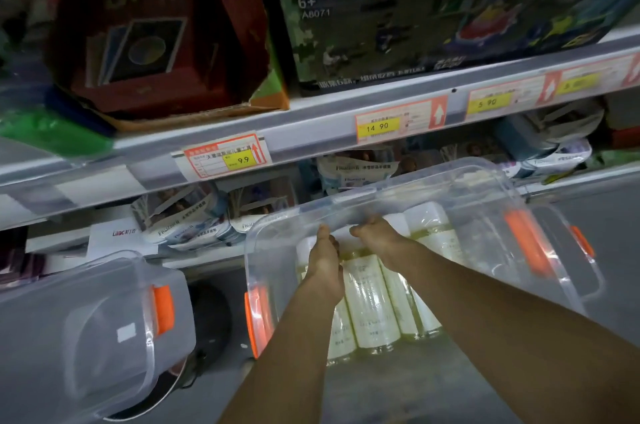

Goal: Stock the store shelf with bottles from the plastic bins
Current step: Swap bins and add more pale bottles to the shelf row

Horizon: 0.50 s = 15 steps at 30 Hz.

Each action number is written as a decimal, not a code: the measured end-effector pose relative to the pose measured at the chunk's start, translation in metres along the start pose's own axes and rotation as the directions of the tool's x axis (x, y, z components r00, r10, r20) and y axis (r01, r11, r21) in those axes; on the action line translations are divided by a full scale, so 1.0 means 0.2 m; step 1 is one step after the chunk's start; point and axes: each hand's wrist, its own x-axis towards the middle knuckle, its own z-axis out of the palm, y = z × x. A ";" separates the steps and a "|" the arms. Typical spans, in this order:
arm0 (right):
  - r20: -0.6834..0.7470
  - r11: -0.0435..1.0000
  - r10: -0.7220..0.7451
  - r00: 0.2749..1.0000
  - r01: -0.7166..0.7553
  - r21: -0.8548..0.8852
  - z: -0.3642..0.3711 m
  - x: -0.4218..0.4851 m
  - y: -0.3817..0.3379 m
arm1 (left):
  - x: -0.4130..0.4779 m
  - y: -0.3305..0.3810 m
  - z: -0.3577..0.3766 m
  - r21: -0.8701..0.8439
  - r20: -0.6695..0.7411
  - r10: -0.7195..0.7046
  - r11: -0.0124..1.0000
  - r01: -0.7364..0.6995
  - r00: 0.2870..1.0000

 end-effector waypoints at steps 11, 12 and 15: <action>-0.002 0.958 -0.013 1.000 0.012 -0.286 0.01 0.03 -0.04 | 0.02 -0.11 -0.12 -0.049 0.009 0.112 0.993 -0.111 0.994; -0.010 0.958 -0.010 1.000 0.007 -0.288 0.00 0.03 -0.04 | 0.01 -0.11 -0.12 -0.057 -0.013 0.133 0.989 -0.133 0.991; -0.049 0.958 -0.004 0.999 -0.010 -0.286 0.00 0.04 -0.05 | 0.01 -0.13 -0.14 -0.102 -0.059 0.160 0.981 -0.166 0.985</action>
